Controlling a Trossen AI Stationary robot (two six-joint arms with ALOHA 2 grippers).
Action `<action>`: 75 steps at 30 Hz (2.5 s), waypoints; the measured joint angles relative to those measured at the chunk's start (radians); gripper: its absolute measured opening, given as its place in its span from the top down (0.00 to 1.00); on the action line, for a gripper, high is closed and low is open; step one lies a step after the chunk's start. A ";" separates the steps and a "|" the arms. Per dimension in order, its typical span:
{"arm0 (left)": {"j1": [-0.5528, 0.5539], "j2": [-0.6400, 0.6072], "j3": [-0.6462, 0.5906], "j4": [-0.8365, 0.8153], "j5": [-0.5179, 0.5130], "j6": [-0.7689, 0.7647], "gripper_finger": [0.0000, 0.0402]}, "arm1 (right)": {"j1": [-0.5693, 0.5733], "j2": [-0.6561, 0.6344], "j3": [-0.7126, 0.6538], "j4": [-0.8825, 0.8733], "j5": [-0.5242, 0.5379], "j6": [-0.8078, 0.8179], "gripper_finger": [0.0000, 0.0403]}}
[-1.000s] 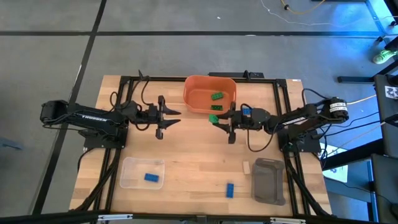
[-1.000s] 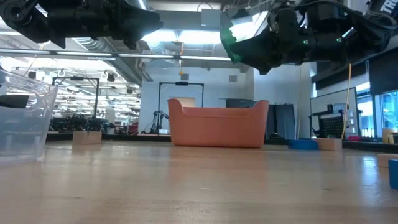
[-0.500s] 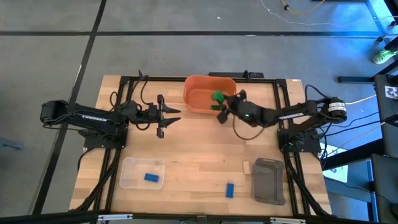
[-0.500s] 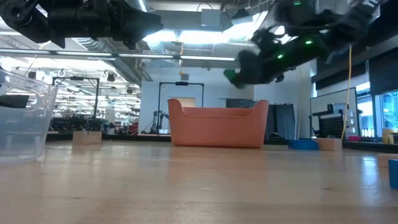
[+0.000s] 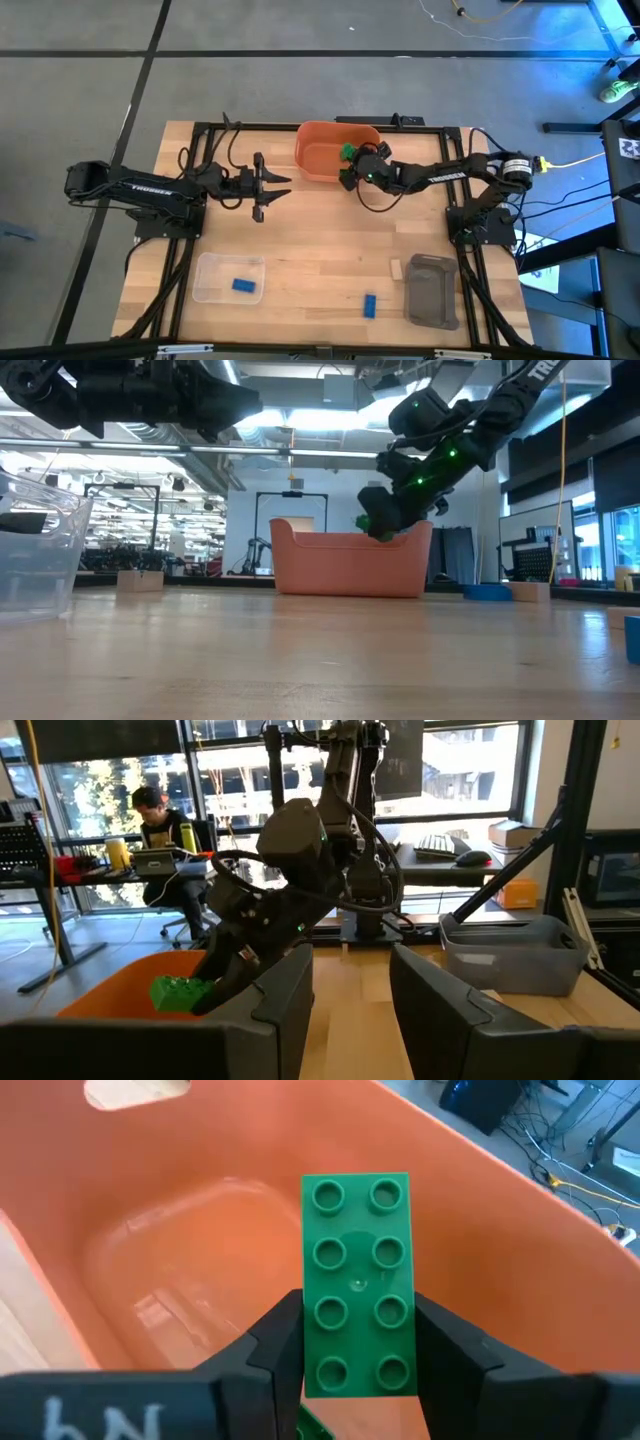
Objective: Sort & place blocks by color
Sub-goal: Put the green 8 stud game piece into the orange bin, then put the top right brown block into the black transparent bin
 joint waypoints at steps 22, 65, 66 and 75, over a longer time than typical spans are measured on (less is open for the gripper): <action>0.000 0.000 0.000 -0.007 0.000 0.000 0.68 | 0.117 -0.219 -0.007 -0.049 0.002 -0.184 0.11; 0.000 0.000 0.000 -0.025 -0.033 0.001 0.68 | -0.061 -0.522 -0.173 -0.999 -0.120 0.537 0.11; 0.000 0.000 0.000 -0.024 -0.033 0.001 0.68 | -0.080 -0.522 -0.201 -0.955 -0.161 0.502 0.11; 0.000 0.000 0.000 -0.023 -0.033 0.001 0.68 | -0.211 -0.522 -0.279 -0.876 -0.268 0.391 0.11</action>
